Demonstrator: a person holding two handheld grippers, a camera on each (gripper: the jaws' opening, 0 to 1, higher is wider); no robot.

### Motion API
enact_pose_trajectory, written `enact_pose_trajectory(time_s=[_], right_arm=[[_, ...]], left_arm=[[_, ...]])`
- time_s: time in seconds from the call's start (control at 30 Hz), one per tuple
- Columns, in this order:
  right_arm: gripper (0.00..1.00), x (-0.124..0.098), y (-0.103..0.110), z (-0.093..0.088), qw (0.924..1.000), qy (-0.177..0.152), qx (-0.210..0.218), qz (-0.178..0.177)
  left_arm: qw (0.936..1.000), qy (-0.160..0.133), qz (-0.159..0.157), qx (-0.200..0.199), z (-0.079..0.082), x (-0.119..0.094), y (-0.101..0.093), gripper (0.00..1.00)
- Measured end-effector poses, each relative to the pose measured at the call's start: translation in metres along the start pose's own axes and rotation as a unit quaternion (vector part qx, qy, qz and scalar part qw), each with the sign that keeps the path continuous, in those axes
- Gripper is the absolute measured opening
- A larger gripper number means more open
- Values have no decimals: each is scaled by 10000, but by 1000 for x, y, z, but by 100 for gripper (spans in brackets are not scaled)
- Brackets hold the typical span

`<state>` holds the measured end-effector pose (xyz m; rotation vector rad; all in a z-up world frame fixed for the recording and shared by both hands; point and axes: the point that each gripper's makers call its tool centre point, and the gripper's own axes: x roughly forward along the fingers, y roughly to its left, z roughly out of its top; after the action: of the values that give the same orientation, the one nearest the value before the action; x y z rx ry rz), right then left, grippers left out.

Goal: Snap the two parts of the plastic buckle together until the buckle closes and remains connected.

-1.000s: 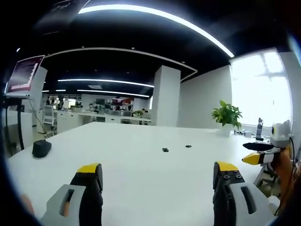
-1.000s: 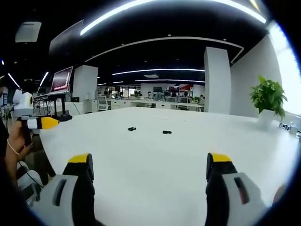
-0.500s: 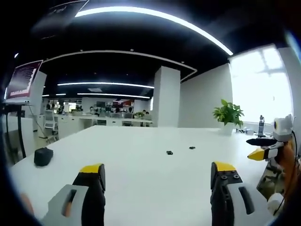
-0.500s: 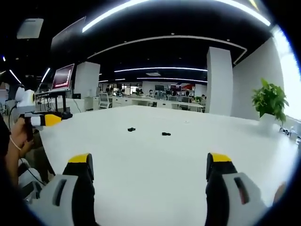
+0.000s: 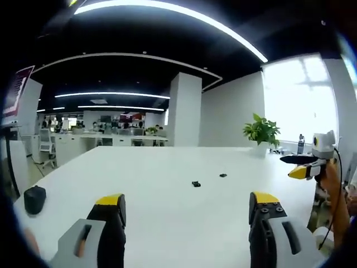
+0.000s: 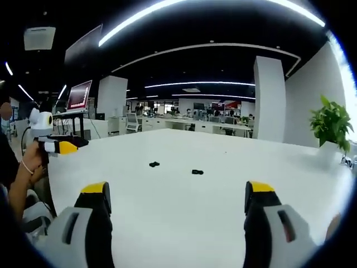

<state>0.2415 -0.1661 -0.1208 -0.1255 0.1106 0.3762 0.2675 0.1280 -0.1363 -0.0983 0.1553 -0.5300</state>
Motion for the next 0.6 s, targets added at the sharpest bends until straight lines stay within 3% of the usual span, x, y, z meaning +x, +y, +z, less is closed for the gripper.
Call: enact_pose_trajectory(time_s=[0.17, 0.37, 0.6], right_arm=[[100, 16, -10, 9, 9999, -146, 32, 57], [100, 32, -31, 18, 9990, -276, -242, -249], [96, 53, -35, 19, 9986, -111, -509, 65]], left_arm=[[9998, 143, -63, 133, -1, 18, 7, 92], [9996, 127, -269, -6, 5, 33, 10, 93], [9992, 81, -382, -63, 15, 49, 18, 90]])
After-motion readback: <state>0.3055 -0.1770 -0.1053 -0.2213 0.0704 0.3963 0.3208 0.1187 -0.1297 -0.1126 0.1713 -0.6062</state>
